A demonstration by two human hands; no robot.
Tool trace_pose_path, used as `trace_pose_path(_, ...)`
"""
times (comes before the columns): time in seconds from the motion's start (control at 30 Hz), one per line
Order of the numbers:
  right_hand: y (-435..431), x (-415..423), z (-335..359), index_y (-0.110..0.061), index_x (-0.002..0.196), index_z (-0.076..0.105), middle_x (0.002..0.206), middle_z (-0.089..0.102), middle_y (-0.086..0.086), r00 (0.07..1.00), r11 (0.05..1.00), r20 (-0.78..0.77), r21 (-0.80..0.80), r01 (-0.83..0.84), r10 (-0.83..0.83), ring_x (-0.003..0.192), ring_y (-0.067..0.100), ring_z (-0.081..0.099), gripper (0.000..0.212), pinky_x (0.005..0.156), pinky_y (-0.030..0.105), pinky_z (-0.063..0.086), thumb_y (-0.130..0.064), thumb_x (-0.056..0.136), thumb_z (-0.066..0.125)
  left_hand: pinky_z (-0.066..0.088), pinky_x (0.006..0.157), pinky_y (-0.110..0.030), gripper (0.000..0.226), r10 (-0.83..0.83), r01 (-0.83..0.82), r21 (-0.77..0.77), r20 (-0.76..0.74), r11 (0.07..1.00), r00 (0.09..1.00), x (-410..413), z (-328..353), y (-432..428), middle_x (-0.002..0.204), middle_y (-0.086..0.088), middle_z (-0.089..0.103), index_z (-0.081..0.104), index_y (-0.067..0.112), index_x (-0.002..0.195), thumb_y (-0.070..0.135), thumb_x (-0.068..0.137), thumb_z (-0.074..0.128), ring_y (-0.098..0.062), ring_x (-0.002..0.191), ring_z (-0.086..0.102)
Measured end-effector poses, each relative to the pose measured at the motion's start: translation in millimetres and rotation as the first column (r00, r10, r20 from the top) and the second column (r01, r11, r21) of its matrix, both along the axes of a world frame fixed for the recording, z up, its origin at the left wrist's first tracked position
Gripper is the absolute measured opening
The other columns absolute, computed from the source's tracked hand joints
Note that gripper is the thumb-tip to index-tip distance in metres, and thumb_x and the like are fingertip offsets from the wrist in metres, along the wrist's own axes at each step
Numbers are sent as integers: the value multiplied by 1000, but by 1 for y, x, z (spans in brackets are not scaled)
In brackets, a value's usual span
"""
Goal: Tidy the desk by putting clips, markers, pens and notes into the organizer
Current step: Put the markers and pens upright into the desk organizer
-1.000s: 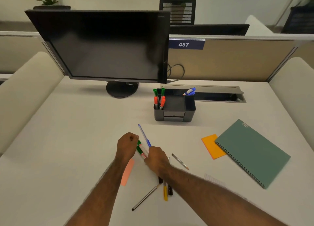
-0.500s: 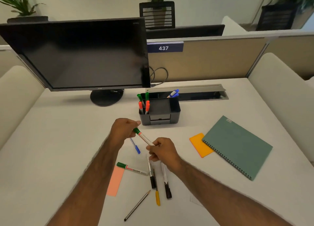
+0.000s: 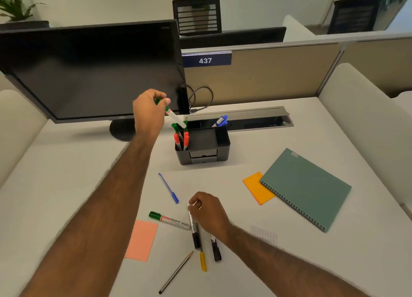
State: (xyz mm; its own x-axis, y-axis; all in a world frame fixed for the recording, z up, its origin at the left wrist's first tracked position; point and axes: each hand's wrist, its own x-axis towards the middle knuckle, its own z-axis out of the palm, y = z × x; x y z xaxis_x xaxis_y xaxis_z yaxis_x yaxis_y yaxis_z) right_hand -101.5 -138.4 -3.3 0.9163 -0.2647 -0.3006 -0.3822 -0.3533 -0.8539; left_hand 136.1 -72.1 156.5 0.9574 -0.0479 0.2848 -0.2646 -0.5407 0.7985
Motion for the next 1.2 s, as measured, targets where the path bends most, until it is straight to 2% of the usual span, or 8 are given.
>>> trace_pose_path(0.1,7,-8,-4,-27,96,62,88,66,-10,995,993,-31,-70,-99,97,75,8,63,7,64,21,52,-31,90,63,53,82,-23,19,-58,66,123,-65,990,996,9,-17,-15,105,2,68,67,19,111,25,93,66,-10,91,64)
trace_pose_path(0.33,20,-15,-17,-22,105,61,99,65,-1,954,882,-13,-377,-282,300,85,15,60,18,72,33,50,-34,93,56,40,61,-15,31,-159,229,346,-221,910,962,9,-59,-24,112,-5,69,64,14,122,25,94,66,-8,80,60)
trace_pose_path(0.5,31,-12,-27,-10,107,54,105,58,14,868,666,-120,-594,-451,482,90,31,59,31,68,39,42,-38,95,55,35,57,-11,33,-99,158,277,-216,948,971,-8,-63,-10,112,-4,69,63,12,125,25,94,67,-3,69,56)
trace_pose_path(0.63,37,-10,-31,-6,106,55,103,61,16,830,554,-204,-660,-508,519,90,35,61,23,65,38,37,-26,95,56,36,67,-8,23,-19,47,162,-165,986,986,-35,-70,21,110,-4,71,69,11,113,25,95,63,-6,87,58)
trace_pose_path(0.77,35,-10,-27,-10,99,55,98,63,13,868,649,-149,-608,-458,473,84,35,62,13,64,36,36,-17,90,50,44,84,-24,27,54,-5,228,-208,974,977,-62,-87,59,113,-8,71,68,8,113,27,97,60,-11,93,58)
trace_pose_path(0.97,20,-4,-12,-19,83,54,77,63,-2,985,916,8,-371,-156,171,67,18,60,17,53,28,41,-35,85,57,40,80,-34,45,75,233,489,-532,841,844,-75,-93,101,94,-9,62,64,6,93,50,94,57,-22,86,54)
trace_pose_path(1.1,10,9,1,-23,83,56,72,60,-8,997,974,71,-225,-14,30,60,8,56,13,53,26,48,-33,87,63,57,83,-43,30,9,158,209,-629,965,777,-77,-79,95,94,-17,69,67,-1,97,29,93,67,-31,84,66)
trace_pose_path(1.2,7,16,8,-25,83,54,67,54,-11,992,987,129,-160,20,1,56,5,51,14,53,19,46,-31,89,65,60,77,-34,19,-67,140,69,-623,988,779,-79,-63,80,96,-16,71,68,1,106,16,95,64,-27,83,71)
